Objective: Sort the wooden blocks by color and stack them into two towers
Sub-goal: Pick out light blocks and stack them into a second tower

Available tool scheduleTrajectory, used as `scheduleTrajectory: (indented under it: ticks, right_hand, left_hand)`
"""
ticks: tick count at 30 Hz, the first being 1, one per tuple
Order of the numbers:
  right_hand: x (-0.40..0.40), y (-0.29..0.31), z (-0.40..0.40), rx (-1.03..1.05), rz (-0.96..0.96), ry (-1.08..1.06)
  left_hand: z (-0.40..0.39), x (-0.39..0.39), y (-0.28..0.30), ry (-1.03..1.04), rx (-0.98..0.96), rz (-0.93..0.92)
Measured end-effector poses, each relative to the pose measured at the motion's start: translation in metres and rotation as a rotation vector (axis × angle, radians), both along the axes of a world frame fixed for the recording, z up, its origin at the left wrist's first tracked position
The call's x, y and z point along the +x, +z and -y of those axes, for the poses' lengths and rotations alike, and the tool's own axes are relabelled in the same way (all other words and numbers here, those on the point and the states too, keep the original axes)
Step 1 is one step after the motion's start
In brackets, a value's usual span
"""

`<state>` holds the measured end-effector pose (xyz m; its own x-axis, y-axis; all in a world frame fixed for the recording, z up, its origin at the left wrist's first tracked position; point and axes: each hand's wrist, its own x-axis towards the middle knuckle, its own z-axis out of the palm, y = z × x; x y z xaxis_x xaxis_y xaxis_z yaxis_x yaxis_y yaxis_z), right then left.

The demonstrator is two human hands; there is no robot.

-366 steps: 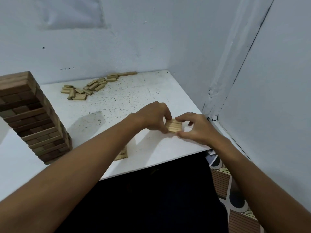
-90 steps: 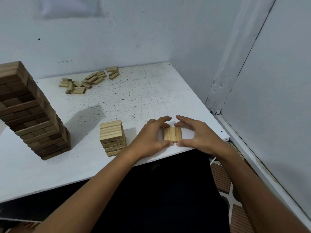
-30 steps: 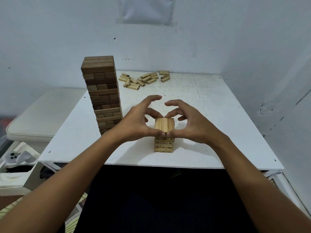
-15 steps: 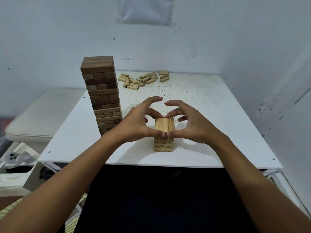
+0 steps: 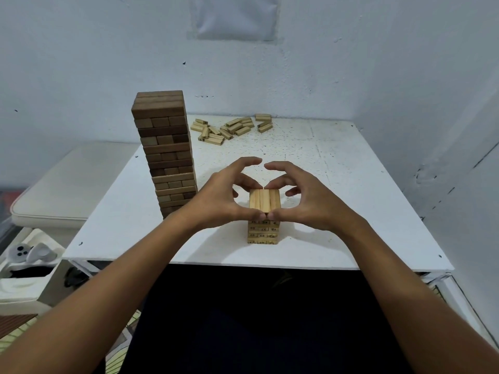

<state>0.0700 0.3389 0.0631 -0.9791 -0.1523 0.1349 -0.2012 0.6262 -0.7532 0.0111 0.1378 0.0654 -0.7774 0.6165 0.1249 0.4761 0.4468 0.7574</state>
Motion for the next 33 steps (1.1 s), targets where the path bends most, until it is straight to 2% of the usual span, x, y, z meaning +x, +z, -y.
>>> scheduleTrajectory:
  ticks: [14, 23, 28, 33]
  right_hand:
    - [0.001, 0.002, -0.003, -0.039, 0.001, -0.002]
    - [-0.001, 0.03, -0.023, -0.123, -0.05, -0.086]
    - [-0.024, 0.051, -0.043, -0.092, -0.06, -0.156]
    - [-0.071, 0.061, -0.068, -0.045, -0.049, -0.2]
  left_hand:
    - [0.003, 0.001, 0.005, -0.012, 0.054, -0.008]
    - [-0.014, -0.002, 0.031, 0.039, 0.085, -0.077]
    - [-0.051, -0.035, 0.049, 0.148, 0.053, -0.145]
    - [-0.086, -0.092, 0.055, 0.335, 0.0, -0.077]
